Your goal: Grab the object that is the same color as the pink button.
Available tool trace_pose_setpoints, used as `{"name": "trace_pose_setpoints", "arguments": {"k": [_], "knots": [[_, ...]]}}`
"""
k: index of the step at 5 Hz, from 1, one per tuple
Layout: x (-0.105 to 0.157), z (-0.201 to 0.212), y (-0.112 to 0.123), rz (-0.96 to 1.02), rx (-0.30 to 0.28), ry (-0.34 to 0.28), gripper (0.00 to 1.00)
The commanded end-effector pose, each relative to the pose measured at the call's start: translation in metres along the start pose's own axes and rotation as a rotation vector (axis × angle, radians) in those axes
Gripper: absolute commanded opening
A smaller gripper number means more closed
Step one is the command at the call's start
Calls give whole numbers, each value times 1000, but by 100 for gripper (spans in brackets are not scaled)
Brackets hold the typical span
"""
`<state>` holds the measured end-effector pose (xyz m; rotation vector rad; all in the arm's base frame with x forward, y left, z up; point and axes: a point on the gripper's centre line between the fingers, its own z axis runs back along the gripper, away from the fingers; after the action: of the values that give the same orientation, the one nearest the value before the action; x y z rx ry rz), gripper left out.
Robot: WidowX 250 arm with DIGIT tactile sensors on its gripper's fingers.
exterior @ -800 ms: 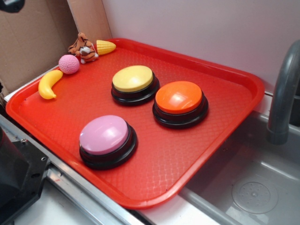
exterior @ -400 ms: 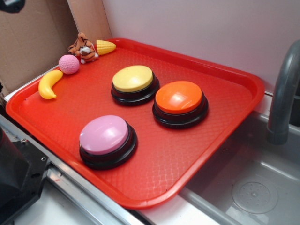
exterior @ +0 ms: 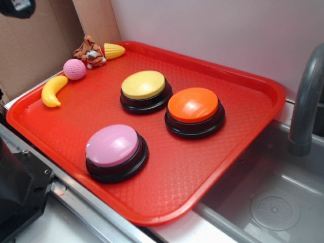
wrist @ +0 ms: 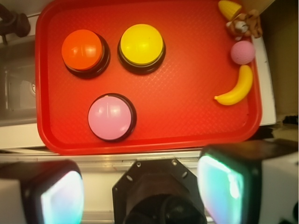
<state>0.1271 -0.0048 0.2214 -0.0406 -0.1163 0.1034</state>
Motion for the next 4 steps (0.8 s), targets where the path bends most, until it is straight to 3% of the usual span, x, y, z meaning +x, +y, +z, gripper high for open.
{"name": "trace_pose_setpoints", "arguments": {"k": [1,2,3,4], "knots": [[26,-10,30,124,43,-72,100],[35,-18,48,210,58,-126,100],[45,-30,67,308,139,-197,100],[59,-44,86,389,175,-228,100]]}}
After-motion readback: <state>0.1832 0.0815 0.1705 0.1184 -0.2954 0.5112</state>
